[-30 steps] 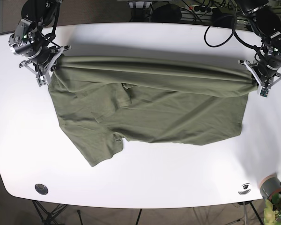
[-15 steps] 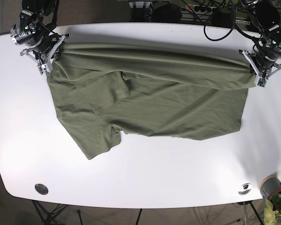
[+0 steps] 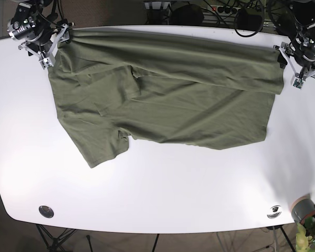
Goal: Fold the T-shirt properly
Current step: 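Release the shirt and reposition both grippers along its edge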
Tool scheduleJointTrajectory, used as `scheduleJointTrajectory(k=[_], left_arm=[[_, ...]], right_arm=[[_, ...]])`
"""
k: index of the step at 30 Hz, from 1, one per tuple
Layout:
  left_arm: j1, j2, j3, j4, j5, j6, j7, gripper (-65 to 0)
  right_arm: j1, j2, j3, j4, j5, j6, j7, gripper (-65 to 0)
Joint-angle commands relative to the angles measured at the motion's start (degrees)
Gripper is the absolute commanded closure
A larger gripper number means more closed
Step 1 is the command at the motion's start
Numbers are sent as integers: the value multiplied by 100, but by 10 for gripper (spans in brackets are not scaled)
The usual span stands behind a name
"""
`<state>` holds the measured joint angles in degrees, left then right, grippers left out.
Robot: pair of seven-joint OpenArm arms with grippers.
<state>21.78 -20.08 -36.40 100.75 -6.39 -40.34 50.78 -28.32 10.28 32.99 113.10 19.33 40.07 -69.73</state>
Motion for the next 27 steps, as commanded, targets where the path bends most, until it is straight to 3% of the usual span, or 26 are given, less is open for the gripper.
scheduleJointTrajectory(k=[1, 6, 12, 17, 22, 27], left_arm=[[-2, -159, -83, 136, -77, 34, -81, -357], [-46, -124, -672, 136, -534, 34, -72, -294], [-143, -107, -575, 259, -789, 34, -54, -281], [-125, 245, -355, 611, -754, 34, -63, -281], [-125, 359, -259, 664, -745, 34, -54, -281], [-117, 368, -136, 655, -745, 34, -54, -281]], right_arm=[[-127, 295, 37, 123, 533, -7, -46, -411], [-188, 620, 19, 97, 1851, -7, -336, -411], [-188, 875, 19, 88, 3363, -7, -670, -411], [-206, 1121, 28, 88, 4568, -7, -679, -409], [-294, 1262, 37, 88, 5051, -7, -706, -409], [-320, 1262, 46, 88, 4568, -7, -706, -407]])
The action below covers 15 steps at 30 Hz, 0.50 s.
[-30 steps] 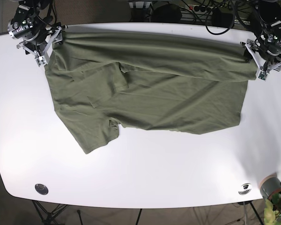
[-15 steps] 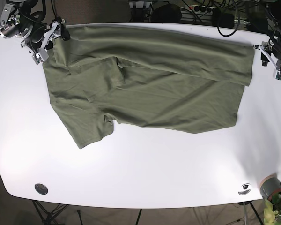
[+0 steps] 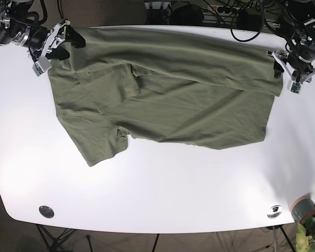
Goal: Fold the T-shirt properly
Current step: 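Release the shirt and reposition both grippers along its edge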
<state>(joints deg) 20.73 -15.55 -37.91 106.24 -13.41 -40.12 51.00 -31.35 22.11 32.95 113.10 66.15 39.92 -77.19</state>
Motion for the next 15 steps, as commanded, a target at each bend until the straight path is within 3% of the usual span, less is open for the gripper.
scheduleJointTrajectory(k=[1, 5, 10, 15], left_arm=[[32, -84, 68, 106, -44, 12, -76, -281], [103, -84, 270, 89, -9, 12, -103, -281], [24, -76, 464, -210, 343, 12, -120, -281], [-3, -76, 455, -465, 396, 12, -410, -281]], right_arm=[[-16, 70, 50, 97, -334, 8, 40, -407], [28, -70, 50, 97, -1230, 8, 75, -396], [388, -439, 50, 97, -2320, 8, 286, -252], [942, -738, 50, 79, -3252, 8, 277, -173]])
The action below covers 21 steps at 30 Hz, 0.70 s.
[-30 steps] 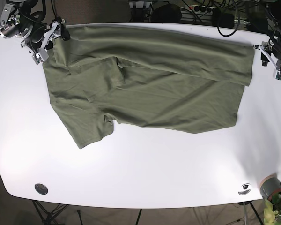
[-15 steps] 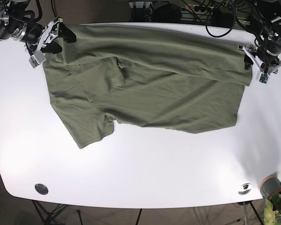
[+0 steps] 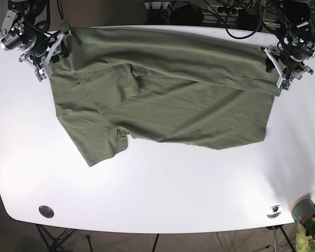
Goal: Fold the T-shirt properly
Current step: 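Release the shirt and reposition both grippers along its edge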
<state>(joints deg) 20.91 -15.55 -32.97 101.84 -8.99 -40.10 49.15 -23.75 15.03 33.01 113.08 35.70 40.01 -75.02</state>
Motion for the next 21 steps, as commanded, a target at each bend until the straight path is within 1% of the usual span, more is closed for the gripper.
scheduleJointTrajectory(k=[1, 5, 10, 14, 21], left_arm=[[-29, -76, -48, -96, -46, 10, -277, -281], [-29, -120, -48, -492, -46, 10, -462, -281], [-38, -234, -57, -764, -46, 10, -558, -279], [-29, -234, -66, -773, -46, 10, -558, -279], [-29, -234, -66, -782, -46, 10, -558, -279]], right_arm=[[287, -83, 35, 81, -375, -1, 52, -171], [744, -197, 26, 55, -1087, -1, 69, -168], [1386, -382, 8, -455, -2089, -1, 87, -166], [1641, -399, 0, -824, -2405, -1, 96, -165], [1693, -408, -18, -1484, -2485, -1, 395, -165]])
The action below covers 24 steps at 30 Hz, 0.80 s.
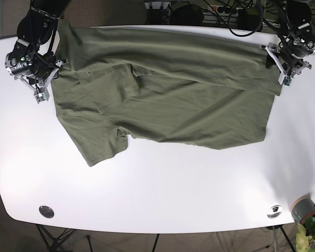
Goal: Fold the T-shirt properly
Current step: 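Release the shirt and reposition both grippers along its edge, then grasp the shirt edge with both grippers and pull it taut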
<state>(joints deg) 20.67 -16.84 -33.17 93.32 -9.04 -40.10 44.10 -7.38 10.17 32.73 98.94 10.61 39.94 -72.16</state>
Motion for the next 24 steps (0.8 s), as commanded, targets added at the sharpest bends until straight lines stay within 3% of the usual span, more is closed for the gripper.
scheduleJointTrajectory(k=[1, 11, 19, 24], left_arm=[[-5, -105, -46, 70, -41, 10, -54, -279], [-5, -105, -336, 53, -41, 10, -54, -279], [-172, -123, -354, -369, -41, 10, -62, -279], [-260, -96, -354, -536, 363, 10, -62, -279]], right_arm=[[65, 77, 10, -148, 25, 6, 144, -165], [382, 95, 10, -905, -230, 6, 662, -165], [1146, 227, -623, -1863, -679, 6, 1190, -165], [1753, 306, -851, -2566, -828, 6, 1497, -165]])
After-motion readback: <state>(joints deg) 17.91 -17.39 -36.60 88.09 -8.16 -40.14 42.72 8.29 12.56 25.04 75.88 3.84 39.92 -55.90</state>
